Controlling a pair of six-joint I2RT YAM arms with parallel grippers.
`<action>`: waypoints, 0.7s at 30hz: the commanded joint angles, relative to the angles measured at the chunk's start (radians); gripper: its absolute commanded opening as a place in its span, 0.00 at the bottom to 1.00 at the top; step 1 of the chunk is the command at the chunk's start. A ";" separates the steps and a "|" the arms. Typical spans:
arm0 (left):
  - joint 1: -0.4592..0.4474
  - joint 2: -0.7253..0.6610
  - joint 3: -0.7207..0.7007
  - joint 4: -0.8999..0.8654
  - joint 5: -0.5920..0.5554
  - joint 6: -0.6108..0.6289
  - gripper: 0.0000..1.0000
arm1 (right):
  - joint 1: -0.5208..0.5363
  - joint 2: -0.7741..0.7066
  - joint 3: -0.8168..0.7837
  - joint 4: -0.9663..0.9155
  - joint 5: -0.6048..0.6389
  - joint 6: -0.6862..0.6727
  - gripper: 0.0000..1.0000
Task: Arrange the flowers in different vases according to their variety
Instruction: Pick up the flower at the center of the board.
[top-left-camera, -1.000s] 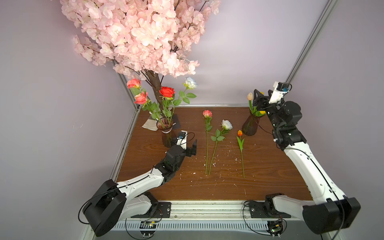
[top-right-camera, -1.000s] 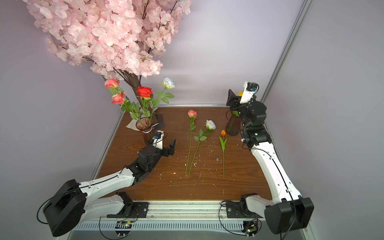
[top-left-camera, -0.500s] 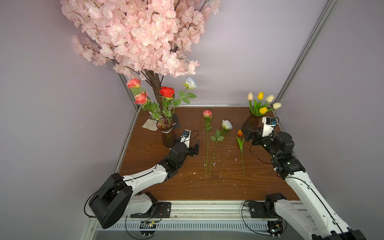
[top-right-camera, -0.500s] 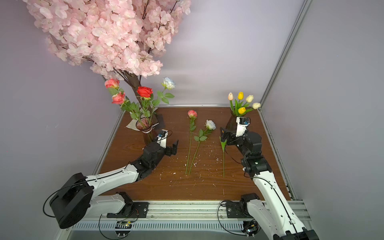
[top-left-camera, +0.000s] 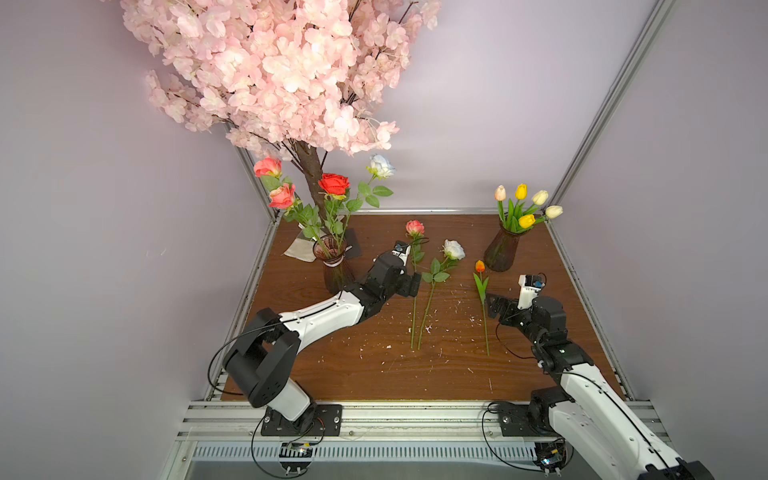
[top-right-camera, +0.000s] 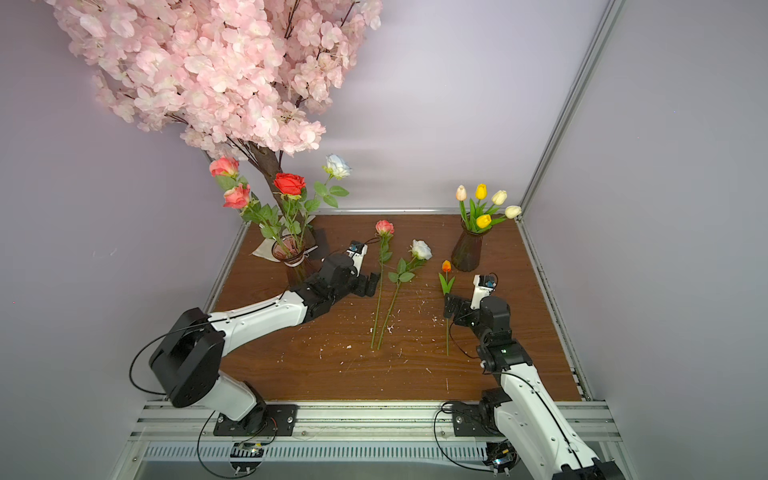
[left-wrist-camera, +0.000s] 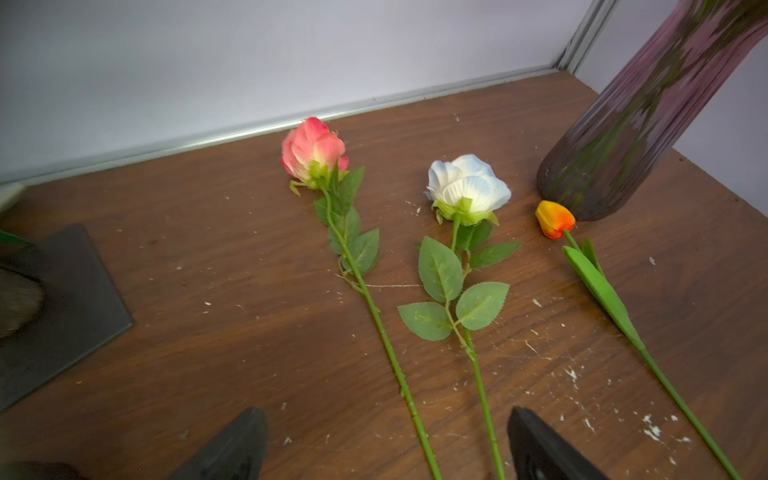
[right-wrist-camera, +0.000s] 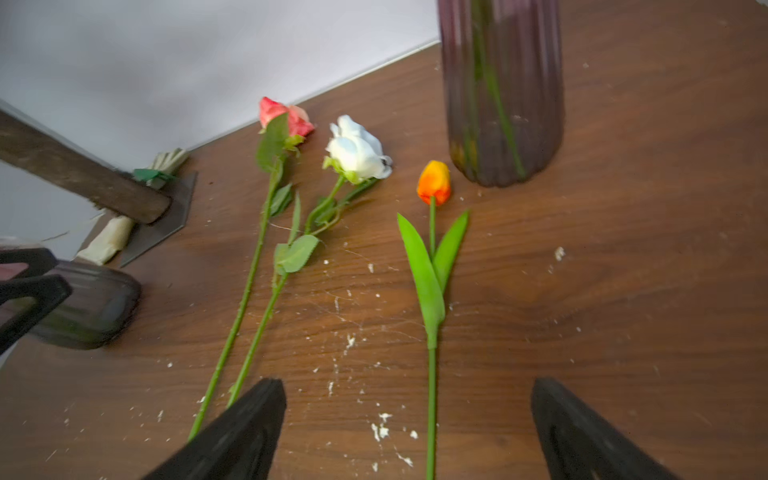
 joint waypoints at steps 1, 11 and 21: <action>-0.027 0.099 0.122 -0.234 0.089 -0.023 0.90 | -0.003 -0.027 -0.029 0.067 0.060 0.120 1.00; -0.069 0.334 0.354 -0.425 0.109 -0.013 0.78 | -0.006 -0.085 -0.233 0.283 0.016 0.231 0.99; -0.078 0.490 0.520 -0.496 0.106 0.002 0.61 | -0.007 -0.171 -0.241 0.238 0.072 0.203 0.99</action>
